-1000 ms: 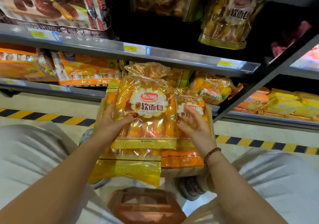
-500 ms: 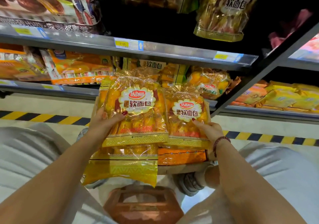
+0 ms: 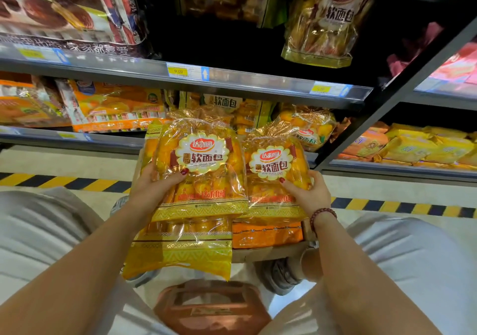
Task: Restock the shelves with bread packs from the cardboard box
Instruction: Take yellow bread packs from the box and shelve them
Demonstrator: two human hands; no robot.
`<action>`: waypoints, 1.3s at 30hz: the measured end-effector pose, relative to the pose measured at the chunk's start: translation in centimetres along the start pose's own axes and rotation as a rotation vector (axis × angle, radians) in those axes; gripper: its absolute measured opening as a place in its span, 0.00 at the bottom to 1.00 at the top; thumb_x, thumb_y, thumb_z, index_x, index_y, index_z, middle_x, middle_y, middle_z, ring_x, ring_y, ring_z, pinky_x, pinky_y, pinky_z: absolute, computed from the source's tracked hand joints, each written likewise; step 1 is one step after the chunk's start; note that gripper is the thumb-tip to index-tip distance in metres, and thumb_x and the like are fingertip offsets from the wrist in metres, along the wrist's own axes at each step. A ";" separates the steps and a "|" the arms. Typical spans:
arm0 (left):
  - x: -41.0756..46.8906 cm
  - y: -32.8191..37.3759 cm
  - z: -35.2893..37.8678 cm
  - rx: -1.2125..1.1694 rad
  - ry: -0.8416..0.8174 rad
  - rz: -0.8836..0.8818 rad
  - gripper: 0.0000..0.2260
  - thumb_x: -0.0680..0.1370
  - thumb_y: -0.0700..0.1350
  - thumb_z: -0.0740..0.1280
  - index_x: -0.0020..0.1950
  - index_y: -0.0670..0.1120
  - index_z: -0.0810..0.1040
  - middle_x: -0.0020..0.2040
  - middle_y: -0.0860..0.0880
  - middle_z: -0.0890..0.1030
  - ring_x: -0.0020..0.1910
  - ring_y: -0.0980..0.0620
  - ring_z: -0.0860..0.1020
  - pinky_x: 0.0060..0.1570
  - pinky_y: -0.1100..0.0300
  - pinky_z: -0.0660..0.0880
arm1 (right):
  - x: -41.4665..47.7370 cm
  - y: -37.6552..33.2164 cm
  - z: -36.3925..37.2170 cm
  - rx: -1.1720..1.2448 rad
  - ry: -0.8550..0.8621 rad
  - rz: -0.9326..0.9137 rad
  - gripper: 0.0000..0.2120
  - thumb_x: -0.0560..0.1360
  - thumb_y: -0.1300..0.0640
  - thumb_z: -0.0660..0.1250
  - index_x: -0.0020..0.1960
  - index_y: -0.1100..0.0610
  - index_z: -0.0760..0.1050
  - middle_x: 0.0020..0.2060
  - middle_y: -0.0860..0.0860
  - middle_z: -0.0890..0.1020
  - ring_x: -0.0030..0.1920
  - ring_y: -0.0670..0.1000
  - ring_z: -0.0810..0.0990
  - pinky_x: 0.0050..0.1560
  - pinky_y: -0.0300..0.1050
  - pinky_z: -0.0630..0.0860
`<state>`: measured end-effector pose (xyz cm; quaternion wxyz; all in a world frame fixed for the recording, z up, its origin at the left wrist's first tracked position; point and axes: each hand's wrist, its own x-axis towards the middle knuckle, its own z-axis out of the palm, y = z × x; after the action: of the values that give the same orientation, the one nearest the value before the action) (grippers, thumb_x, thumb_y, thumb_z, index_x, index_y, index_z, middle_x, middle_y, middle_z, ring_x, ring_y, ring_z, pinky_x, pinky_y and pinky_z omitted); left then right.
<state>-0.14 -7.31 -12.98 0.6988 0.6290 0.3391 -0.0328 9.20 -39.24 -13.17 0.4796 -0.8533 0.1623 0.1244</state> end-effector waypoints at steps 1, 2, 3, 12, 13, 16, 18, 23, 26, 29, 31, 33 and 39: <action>-0.1 0.0 0.1 0.002 0.008 0.008 0.32 0.70 0.50 0.77 0.72 0.56 0.68 0.58 0.49 0.82 0.52 0.45 0.83 0.50 0.45 0.81 | -0.2 -0.2 -0.1 0.002 0.018 -0.016 0.35 0.66 0.45 0.76 0.67 0.52 0.66 0.51 0.47 0.75 0.51 0.50 0.76 0.55 0.54 0.77; -0.3 0.2 0.3 0.004 0.015 0.018 0.32 0.70 0.50 0.77 0.72 0.55 0.69 0.58 0.49 0.82 0.52 0.45 0.83 0.51 0.44 0.80 | -0.3 -0.5 -0.2 0.005 0.036 -0.027 0.35 0.65 0.45 0.77 0.67 0.51 0.66 0.51 0.47 0.75 0.51 0.50 0.76 0.55 0.54 0.77; -0.5 0.3 0.4 0.007 0.025 0.028 0.31 0.71 0.50 0.77 0.71 0.55 0.70 0.58 0.49 0.82 0.53 0.45 0.83 0.52 0.44 0.80 | -0.4 -0.8 -0.3 0.009 0.050 -0.036 0.35 0.65 0.45 0.77 0.67 0.51 0.67 0.52 0.47 0.75 0.51 0.51 0.76 0.55 0.55 0.77; -2.0 3.6 1.2 -0.055 0.010 0.155 0.21 0.73 0.46 0.74 0.65 0.54 0.74 0.55 0.50 0.83 0.49 0.46 0.84 0.39 0.53 0.81 | -0.5 -4.2 -3.7 0.184 0.170 -0.205 0.34 0.63 0.50 0.79 0.65 0.50 0.71 0.57 0.44 0.76 0.57 0.48 0.76 0.57 0.56 0.77; -2.2 4.4 1.2 -0.069 0.003 0.174 0.21 0.73 0.46 0.74 0.64 0.56 0.74 0.54 0.50 0.84 0.50 0.45 0.84 0.42 0.51 0.81 | -0.5 -4.7 -4.4 0.226 0.182 -0.227 0.32 0.63 0.51 0.79 0.64 0.51 0.72 0.55 0.43 0.76 0.57 0.49 0.76 0.57 0.56 0.77; -2.1 7.0 1.4 -0.117 -0.063 0.217 0.27 0.66 0.49 0.76 0.64 0.58 0.74 0.55 0.50 0.85 0.50 0.45 0.85 0.49 0.45 0.80 | -0.1 -5.9 -6.3 0.383 0.180 -0.285 0.25 0.65 0.57 0.79 0.58 0.48 0.73 0.53 0.42 0.76 0.58 0.51 0.77 0.55 0.58 0.78; -1.8 8.7 1.9 -0.127 -0.078 0.240 0.27 0.63 0.50 0.76 0.61 0.59 0.75 0.55 0.50 0.85 0.49 0.44 0.85 0.49 0.44 0.80 | 0.4 -6.5 -7.5 0.459 0.166 -0.322 0.24 0.66 0.58 0.78 0.56 0.46 0.72 0.55 0.44 0.78 0.58 0.51 0.78 0.54 0.58 0.79; -0.4 12.2 3.6 -0.121 -0.128 0.313 0.23 0.65 0.49 0.75 0.59 0.56 0.76 0.55 0.47 0.84 0.49 0.46 0.85 0.43 0.49 0.81 | 2.2 -8.0 -9.4 0.558 0.159 -0.336 0.27 0.66 0.57 0.77 0.63 0.50 0.72 0.60 0.50 0.77 0.58 0.52 0.79 0.50 0.51 0.81; 1.0 13.5 4.6 -0.106 -0.137 0.324 0.28 0.66 0.49 0.76 0.65 0.53 0.75 0.54 0.47 0.85 0.49 0.44 0.85 0.43 0.48 0.81 | 3.7 -9.1 -9.9 0.637 0.160 -0.349 0.29 0.68 0.58 0.75 0.67 0.55 0.70 0.58 0.52 0.79 0.53 0.50 0.82 0.41 0.42 0.80; 2.4 14.5 6.0 -0.089 -0.157 0.332 0.28 0.67 0.49 0.75 0.66 0.52 0.74 0.54 0.47 0.85 0.47 0.44 0.85 0.39 0.51 0.82 | 6.1 -10.3 -10.3 0.708 0.157 -0.335 0.27 0.71 0.58 0.73 0.67 0.55 0.69 0.57 0.53 0.80 0.52 0.51 0.83 0.43 0.46 0.82; 3.5 15.1 6.8 -0.087 -0.171 0.339 0.27 0.67 0.49 0.75 0.66 0.52 0.74 0.54 0.46 0.85 0.47 0.44 0.85 0.38 0.51 0.82 | 7.7 -11.2 -10.5 0.719 0.168 -0.345 0.26 0.71 0.58 0.73 0.67 0.55 0.70 0.57 0.53 0.81 0.53 0.51 0.83 0.45 0.47 0.82; 4.6 15.7 7.5 -0.091 -0.167 0.342 0.27 0.67 0.50 0.75 0.64 0.53 0.74 0.55 0.46 0.85 0.49 0.42 0.85 0.43 0.48 0.82 | 9.2 -12.3 -10.6 0.737 0.182 -0.360 0.25 0.71 0.59 0.73 0.66 0.55 0.70 0.56 0.52 0.81 0.51 0.49 0.83 0.42 0.42 0.80; 7.7 17.3 9.2 -0.046 -0.151 0.392 0.27 0.66 0.52 0.75 0.65 0.55 0.74 0.56 0.48 0.84 0.53 0.42 0.84 0.56 0.40 0.78 | 13.5 -15.0 -10.6 0.801 0.185 -0.395 0.21 0.71 0.62 0.73 0.62 0.52 0.71 0.53 0.51 0.81 0.47 0.47 0.84 0.41 0.43 0.81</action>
<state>17.95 -9.06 -2.34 0.7295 0.6625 0.1575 0.0647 28.09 -43.14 -1.01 0.7698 -0.6228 0.0739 -0.1189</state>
